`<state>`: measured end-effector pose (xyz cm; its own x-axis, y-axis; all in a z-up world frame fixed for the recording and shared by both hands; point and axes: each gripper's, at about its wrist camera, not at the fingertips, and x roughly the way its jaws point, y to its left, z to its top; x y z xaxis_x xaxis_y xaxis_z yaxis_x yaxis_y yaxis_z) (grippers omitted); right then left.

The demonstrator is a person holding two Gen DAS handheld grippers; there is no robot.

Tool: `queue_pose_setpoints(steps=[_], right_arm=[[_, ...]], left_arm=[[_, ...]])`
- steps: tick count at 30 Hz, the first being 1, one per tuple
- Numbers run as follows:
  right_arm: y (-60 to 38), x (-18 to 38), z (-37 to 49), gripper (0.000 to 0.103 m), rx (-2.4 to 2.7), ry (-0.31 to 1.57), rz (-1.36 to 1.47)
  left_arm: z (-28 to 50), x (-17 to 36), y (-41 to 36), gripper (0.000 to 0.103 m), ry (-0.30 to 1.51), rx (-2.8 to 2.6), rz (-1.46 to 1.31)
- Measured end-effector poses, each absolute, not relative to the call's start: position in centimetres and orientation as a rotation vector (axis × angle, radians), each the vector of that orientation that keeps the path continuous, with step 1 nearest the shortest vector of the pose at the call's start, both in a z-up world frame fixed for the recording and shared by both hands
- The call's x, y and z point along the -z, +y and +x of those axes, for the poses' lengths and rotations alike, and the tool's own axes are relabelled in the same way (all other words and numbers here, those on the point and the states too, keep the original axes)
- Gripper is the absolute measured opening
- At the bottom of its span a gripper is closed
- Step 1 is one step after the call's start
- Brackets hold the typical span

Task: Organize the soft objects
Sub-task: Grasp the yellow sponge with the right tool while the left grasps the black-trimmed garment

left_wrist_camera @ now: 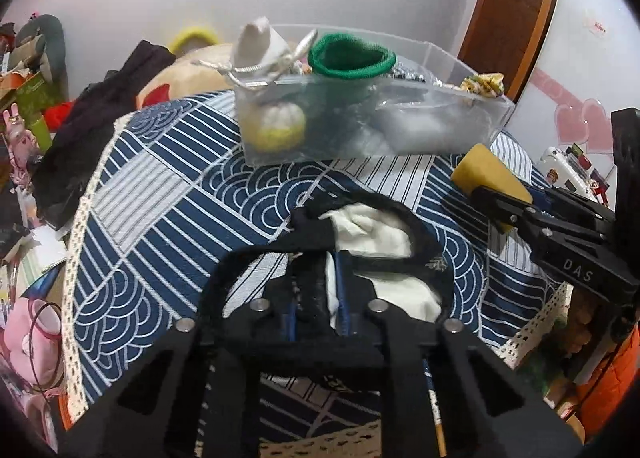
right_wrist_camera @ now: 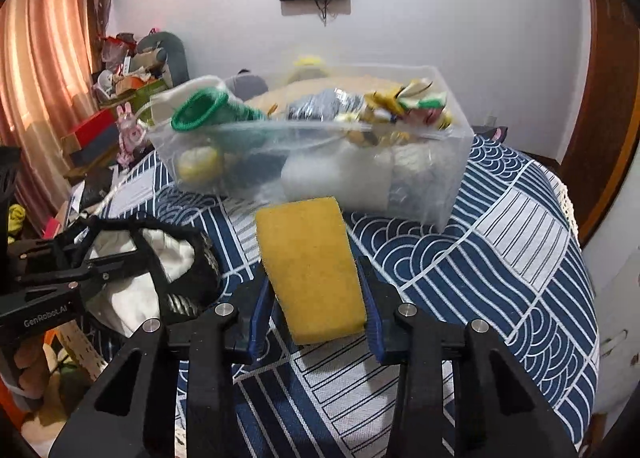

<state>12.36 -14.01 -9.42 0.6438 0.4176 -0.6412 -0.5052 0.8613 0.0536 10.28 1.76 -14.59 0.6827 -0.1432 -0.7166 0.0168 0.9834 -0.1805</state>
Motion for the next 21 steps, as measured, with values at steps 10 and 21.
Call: queue_pose_setpoints(steps=[10,21], right_arm=[[-14.9,8.1,12.0,0.036,-0.527,0.649,-0.12],[-14.5,5.1,12.2,0.036,-0.519,0.574,-0.098]], left_arm=[[8.3,11.6,1.7,0.013,0.737,0.084,-0.167],[7.8,6.7,3.0,0.013,0.603,0.07,-0.181]])
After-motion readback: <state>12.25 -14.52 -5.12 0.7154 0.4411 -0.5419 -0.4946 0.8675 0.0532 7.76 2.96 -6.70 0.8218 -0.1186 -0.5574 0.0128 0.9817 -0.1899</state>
